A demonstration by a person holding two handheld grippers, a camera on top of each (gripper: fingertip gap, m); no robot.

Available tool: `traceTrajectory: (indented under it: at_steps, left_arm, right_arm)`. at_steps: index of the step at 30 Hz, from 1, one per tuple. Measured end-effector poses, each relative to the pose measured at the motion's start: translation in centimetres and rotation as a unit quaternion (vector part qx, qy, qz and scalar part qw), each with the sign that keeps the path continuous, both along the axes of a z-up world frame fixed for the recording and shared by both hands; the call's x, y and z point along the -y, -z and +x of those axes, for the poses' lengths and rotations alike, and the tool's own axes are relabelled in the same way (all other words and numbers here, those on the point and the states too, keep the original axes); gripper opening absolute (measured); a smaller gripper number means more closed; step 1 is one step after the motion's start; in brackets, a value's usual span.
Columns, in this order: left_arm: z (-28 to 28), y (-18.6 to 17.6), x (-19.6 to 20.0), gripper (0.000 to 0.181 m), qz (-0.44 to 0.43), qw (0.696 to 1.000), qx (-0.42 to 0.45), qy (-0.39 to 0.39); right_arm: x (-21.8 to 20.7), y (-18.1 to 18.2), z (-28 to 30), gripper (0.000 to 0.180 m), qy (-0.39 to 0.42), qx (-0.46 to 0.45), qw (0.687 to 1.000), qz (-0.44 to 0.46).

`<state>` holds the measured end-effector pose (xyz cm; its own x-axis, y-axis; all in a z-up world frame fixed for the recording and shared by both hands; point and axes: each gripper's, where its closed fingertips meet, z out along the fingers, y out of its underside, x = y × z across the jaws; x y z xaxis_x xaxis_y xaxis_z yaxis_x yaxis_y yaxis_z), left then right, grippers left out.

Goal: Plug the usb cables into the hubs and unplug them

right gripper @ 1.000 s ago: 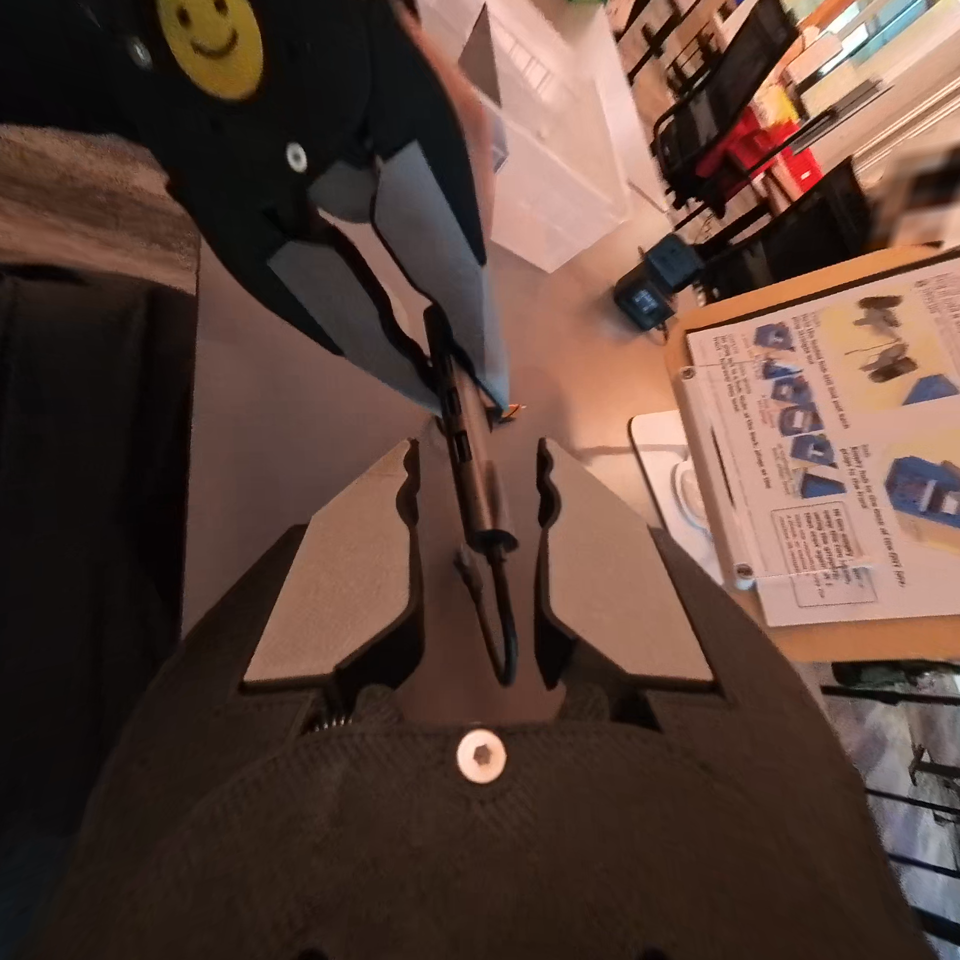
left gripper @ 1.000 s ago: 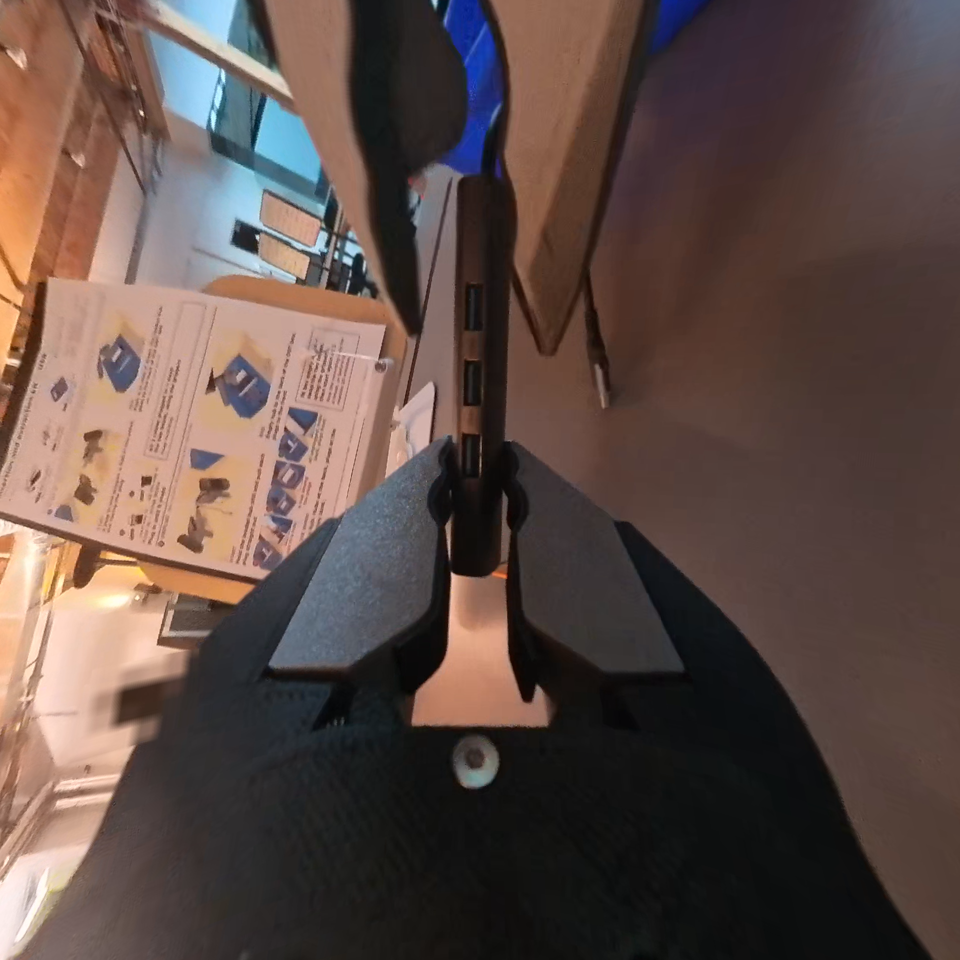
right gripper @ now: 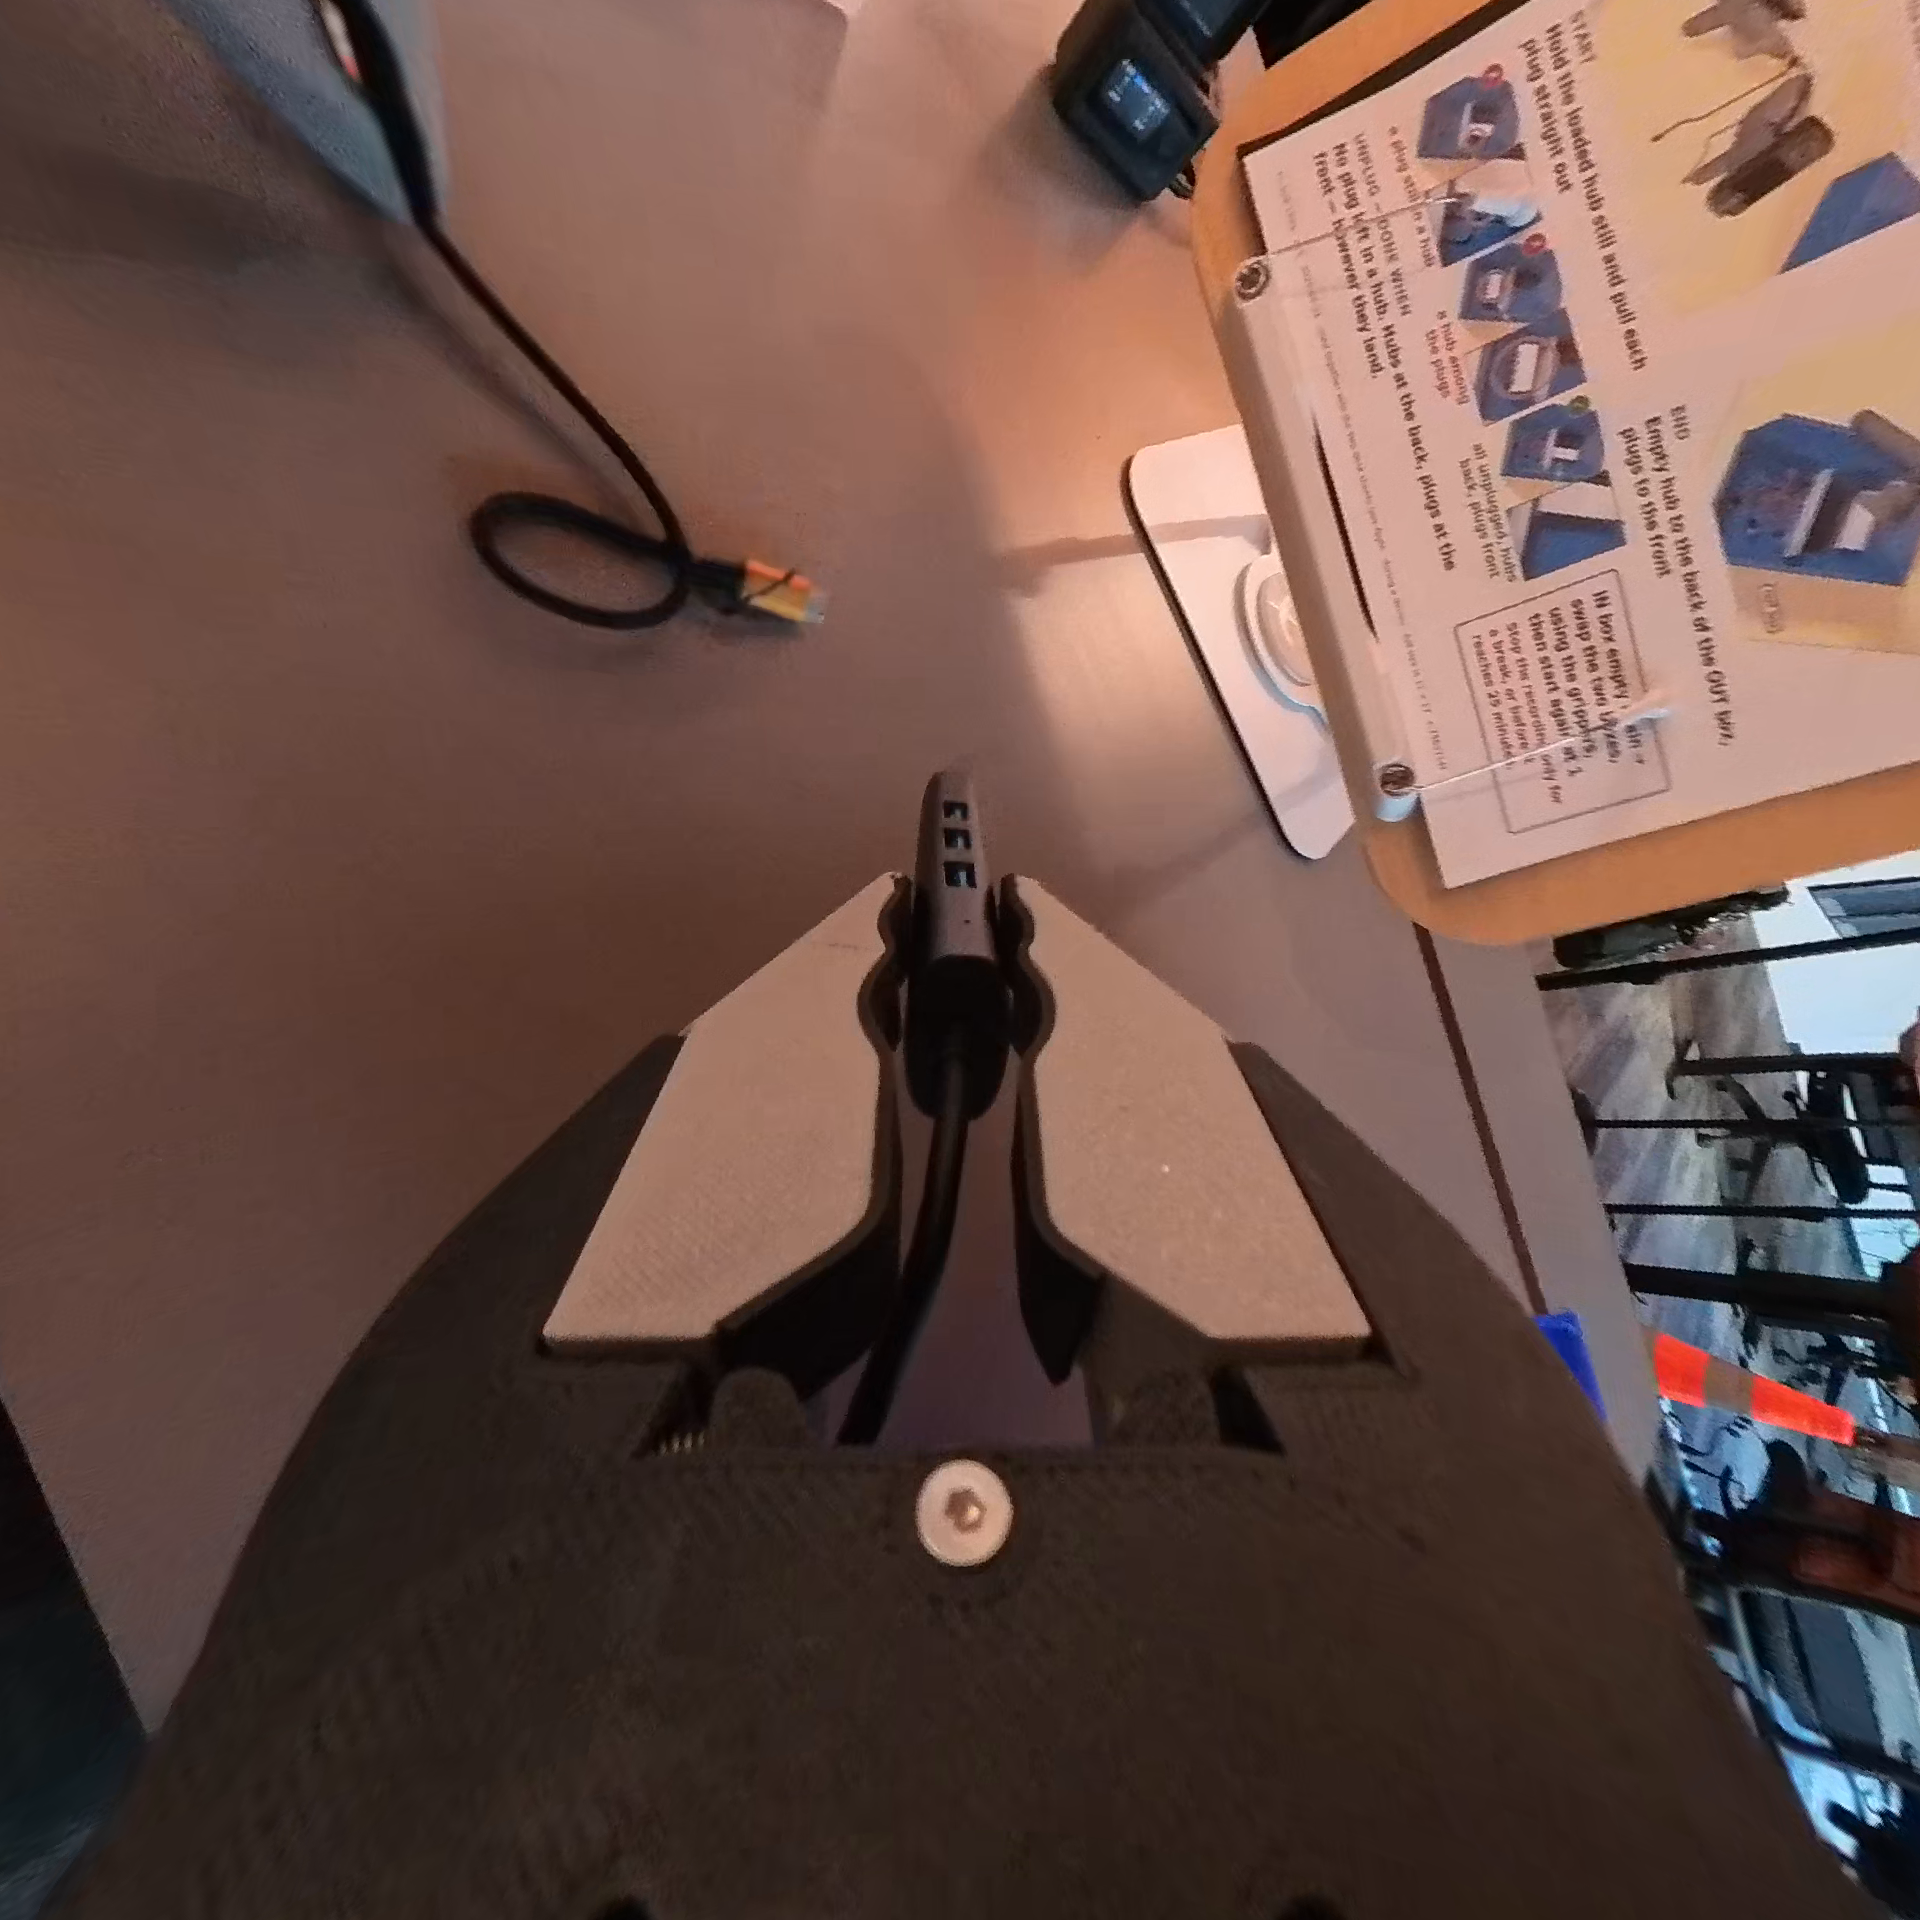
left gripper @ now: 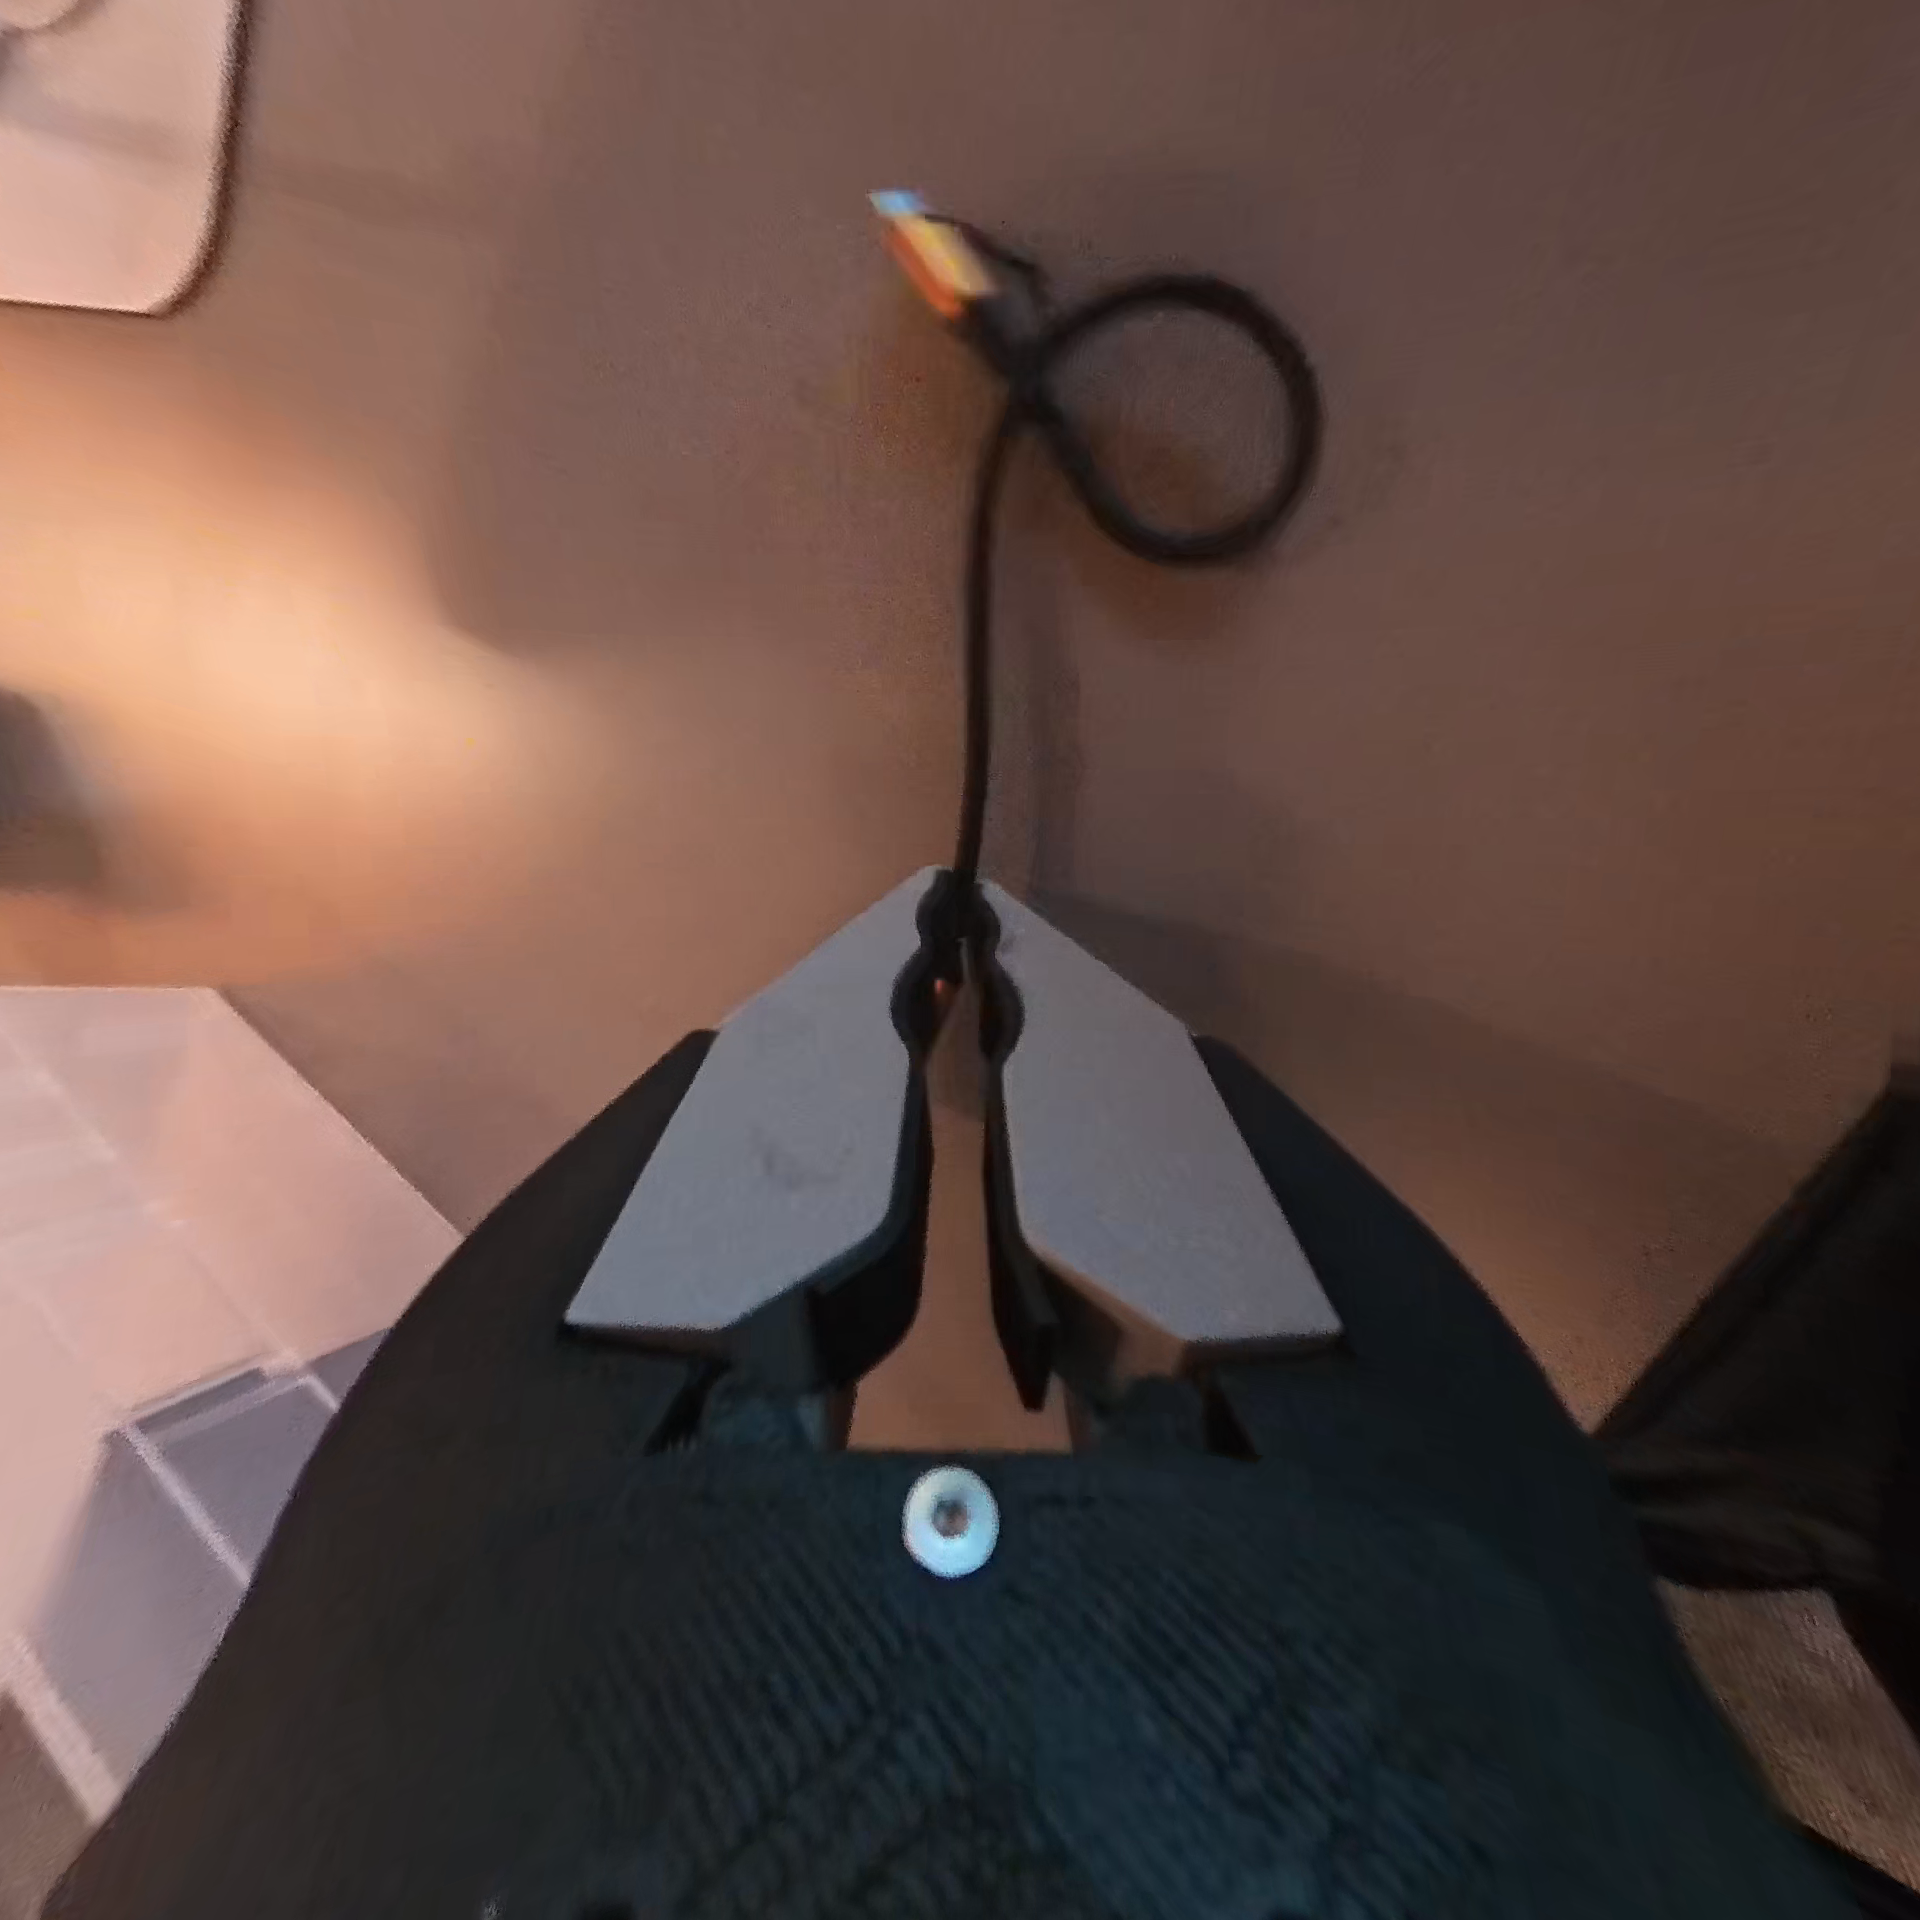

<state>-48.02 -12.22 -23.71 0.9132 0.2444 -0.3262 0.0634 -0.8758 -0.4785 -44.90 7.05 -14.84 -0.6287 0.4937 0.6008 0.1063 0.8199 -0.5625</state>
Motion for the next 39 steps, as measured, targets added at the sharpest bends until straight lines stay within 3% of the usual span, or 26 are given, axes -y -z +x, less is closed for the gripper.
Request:
traceTrajectory:
  at_steps: [5, 8, 14, 16, 19, 24, 28, 30, 31, 33, 39]
  left_arm:
    - [1.2, -8.3, -2.4, 0.0, 0.236, 0.971, 0.008, 0.037]
    - [1.2, -11.0, -1.6, 0.0, 0.276, 0.96, -0.031, 0.04]
    - [1.0, -6.9, -1.1, 0.0, 0.205, 0.979, -0.004, 0.022]
    - [1.2, -5.4, -2.4, 0.028, 0.185, 0.982, 0.004, 0.034]
    - [2.2, -3.7, -4.7, 0.046, 0.174, 0.982, 0.028, 0.064]
    - [1.8, -0.6, -5.6, 0.048, 0.083, 0.989, 0.004, 0.12]
    - [2.1, 0.1, -6.1, 0.039, 0.014, 0.98, 0.059, 0.187]
    - [2.6, 0.7, -6.7, 0.017, -0.003, 0.971, 0.103, 0.216]
    - [2.6, 0.9, -7.3, 0.003, 0.001, 0.969, 0.12, 0.217]
    - [2.1, 0.9, -8.4, 0.002, 0.015, 0.971, 0.157, 0.181]
    - [-1.1, -0.4, -6.9, 0.001, -0.044, 0.987, -0.066, 0.14]
  right_arm:
    - [1.3, 2.4, -0.2, 0.013, -0.021, 0.039, 0.999, 0.0]
    - [2.3, 3.8, -0.8, 0.014, -0.032, 0.04, 0.999, 0.006]
    - [1.8, 3.7, -1.1, 0.014, -0.019, 0.041, 0.999, 0.002]
    - [1.5, 3.7, -1.0, 0.014, -0.017, 0.044, 0.999, 0.004]
    - [1.5, 3.8, -0.9, 0.014, -0.02, 0.044, 0.999, 0.009]
    - [1.6, 3.9, -0.4, 0.014, -0.036, 0.049, 0.998, 0.009]
    - [1.6, 3.9, 0.1, 0.015, -0.054, 0.059, 0.997, -0.007]
    - [1.8, 4.0, 0.3, 0.015, -0.063, 0.067, 0.996, -0.01]
    - [2.0, 4.2, 0.6, 0.016, -0.074, 0.073, 0.995, -0.009]
    - [2.2, 4.6, 1.2, 0.019, -0.092, 0.08, 0.993, -0.001]
    - [2.2, 4.8, 1.7, 0.02, -0.099, 0.105, 0.989, -0.029]
